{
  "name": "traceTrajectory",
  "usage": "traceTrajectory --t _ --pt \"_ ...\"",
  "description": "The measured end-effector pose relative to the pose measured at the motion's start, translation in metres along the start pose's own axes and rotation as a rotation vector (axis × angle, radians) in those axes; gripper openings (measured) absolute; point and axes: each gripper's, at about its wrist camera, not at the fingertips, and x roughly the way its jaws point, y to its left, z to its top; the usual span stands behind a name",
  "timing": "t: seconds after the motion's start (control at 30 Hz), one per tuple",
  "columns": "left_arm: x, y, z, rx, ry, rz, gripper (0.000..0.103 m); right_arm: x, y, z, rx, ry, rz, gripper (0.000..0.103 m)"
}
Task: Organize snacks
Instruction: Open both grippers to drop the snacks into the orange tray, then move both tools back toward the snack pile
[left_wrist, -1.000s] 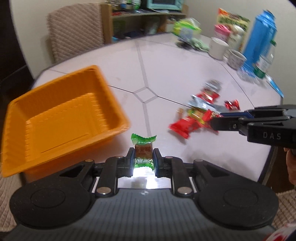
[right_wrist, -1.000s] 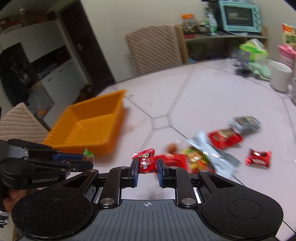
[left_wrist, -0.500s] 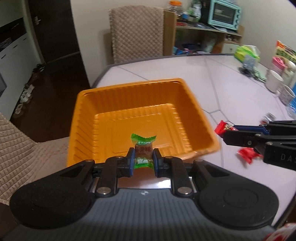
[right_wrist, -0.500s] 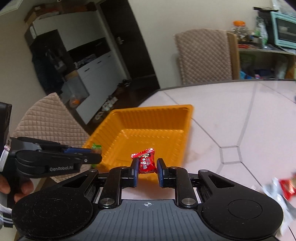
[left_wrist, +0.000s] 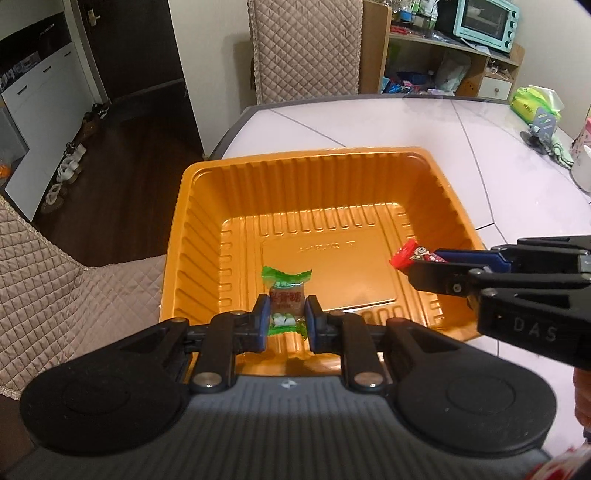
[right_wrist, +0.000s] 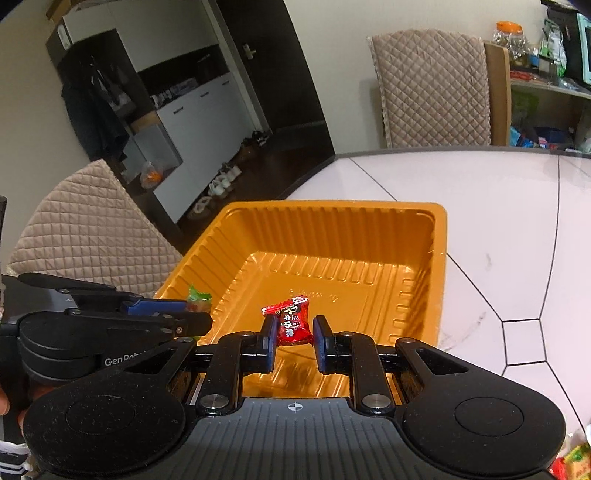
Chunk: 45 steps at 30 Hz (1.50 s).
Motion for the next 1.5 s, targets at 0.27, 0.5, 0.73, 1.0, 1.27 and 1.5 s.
traceTrajectory --t 0.27,0.5,0.73,1.0,1.27,1.5 --pt "0.014 0.007 0.003 -0.005 0.021 -0.001 0.019 0.015 -0.003 0.005 0.016 0.002 -0.038 0.021" --pt "0.013 0.008 0.005 -0.011 0.007 -0.003 0.036 0.010 -0.003 0.007 0.028 -0.016 -0.076 0.050" --pt "0.003 0.006 0.006 -0.015 -0.006 0.001 0.047 -0.004 -0.002 0.006 0.025 -0.016 -0.081 0.052" --pt "-0.017 -0.004 0.003 -0.026 -0.022 0.009 0.050 -0.038 -0.004 -0.004 0.040 -0.047 -0.076 0.054" --pt "-0.050 -0.028 -0.009 -0.039 -0.048 0.019 0.053 -0.087 -0.016 -0.025 0.081 -0.087 -0.052 0.057" --pt "-0.080 -0.062 -0.033 -0.039 -0.051 -0.013 0.053 -0.145 -0.034 -0.057 0.114 -0.122 -0.069 0.064"
